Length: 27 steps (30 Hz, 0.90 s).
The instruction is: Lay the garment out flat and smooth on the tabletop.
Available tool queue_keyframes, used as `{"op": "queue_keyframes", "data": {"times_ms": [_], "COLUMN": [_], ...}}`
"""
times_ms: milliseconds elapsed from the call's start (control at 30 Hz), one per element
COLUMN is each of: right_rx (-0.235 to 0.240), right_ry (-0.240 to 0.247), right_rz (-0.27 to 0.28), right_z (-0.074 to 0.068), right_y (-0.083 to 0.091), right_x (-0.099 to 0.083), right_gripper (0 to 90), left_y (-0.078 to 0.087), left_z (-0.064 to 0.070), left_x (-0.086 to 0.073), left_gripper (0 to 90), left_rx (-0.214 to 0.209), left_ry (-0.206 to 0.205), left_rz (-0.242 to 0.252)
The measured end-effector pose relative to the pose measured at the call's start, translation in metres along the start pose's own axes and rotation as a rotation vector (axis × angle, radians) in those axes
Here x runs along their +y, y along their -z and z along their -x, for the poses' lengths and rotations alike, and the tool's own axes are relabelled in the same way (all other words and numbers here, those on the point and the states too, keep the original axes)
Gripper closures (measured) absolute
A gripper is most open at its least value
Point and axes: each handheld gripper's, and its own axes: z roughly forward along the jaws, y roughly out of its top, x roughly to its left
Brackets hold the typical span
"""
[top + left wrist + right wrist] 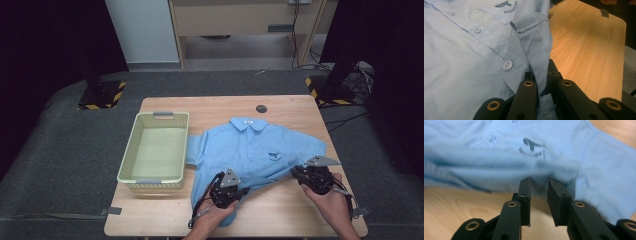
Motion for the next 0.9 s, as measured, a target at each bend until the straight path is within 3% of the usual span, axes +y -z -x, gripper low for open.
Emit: {"op": "queue_keyframes", "data": {"times_ms": [233,467,633,767,900], "right_rx": [0.006,0.006,0.011,0.048,0.117], "right_ry": [0.004,0.001,0.000,0.007,0.033], "right_rz": [-0.006,-0.004,-0.032,-0.039,-0.049], "right_z": [0.001,0.007,0.010,-0.002,-0.020], "right_y": [-0.009,0.005,0.015,0.021,0.024], "right_x": [0.011,-0.008,-0.024,-0.036,-0.040], "right_gripper": [65.8,63.1,61.1,70.2,78.8], "left_y": [0.000,-0.003,0.001,0.005,0.006], "left_z": [0.001,0.000,0.000,-0.003,-0.004], "left_x": [0.000,-0.001,0.002,0.004,0.004], "left_gripper": [89.1,89.1,89.1,89.2,89.2], "left_rx": [0.006,0.007,0.013,0.017,0.015], "left_ry": [-0.010,-0.011,0.001,0.014,0.023], "left_rz": [-0.006,-0.014,0.010,0.027,0.036]}}
